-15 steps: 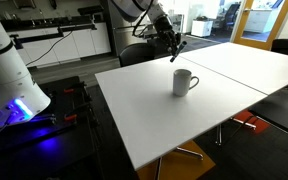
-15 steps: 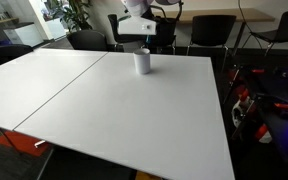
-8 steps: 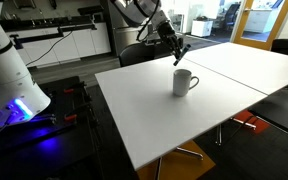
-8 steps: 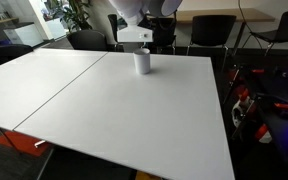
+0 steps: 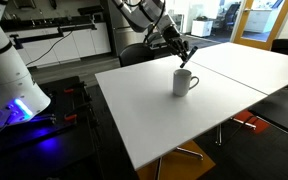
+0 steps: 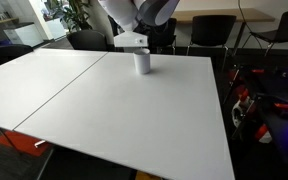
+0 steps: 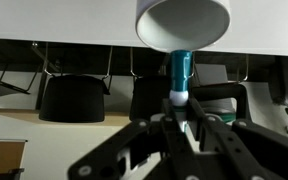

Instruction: Put the marker in the cup

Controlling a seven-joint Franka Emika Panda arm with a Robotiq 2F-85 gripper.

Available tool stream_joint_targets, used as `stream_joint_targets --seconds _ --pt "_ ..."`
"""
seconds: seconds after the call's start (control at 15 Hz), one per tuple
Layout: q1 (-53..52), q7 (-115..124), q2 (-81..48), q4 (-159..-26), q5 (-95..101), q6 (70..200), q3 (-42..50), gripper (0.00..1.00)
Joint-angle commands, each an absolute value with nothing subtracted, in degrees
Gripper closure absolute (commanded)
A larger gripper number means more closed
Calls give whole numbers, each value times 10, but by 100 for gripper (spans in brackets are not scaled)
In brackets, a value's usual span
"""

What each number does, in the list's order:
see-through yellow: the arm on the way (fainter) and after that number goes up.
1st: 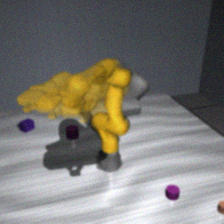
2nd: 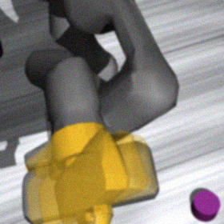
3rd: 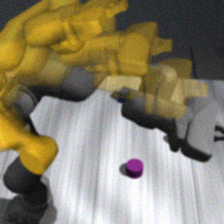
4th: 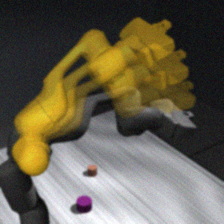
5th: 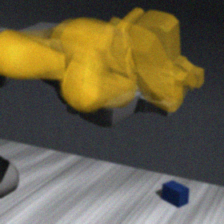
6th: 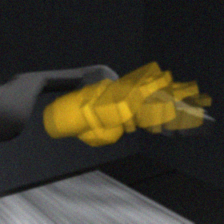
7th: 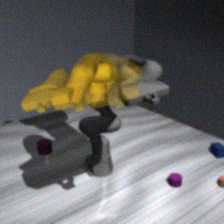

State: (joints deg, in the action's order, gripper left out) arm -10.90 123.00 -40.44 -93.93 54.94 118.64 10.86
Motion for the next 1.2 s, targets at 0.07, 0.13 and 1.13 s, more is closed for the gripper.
stream_joint_targets --seconds 0.07,0.13,1.13 --pt "-88 1210 -450 -878 549 1168 92 95" --pt "-86 1207 -461 -867 547 1167 91 95" --pt "-101 1230 -474 -890 512 1166 86 55"
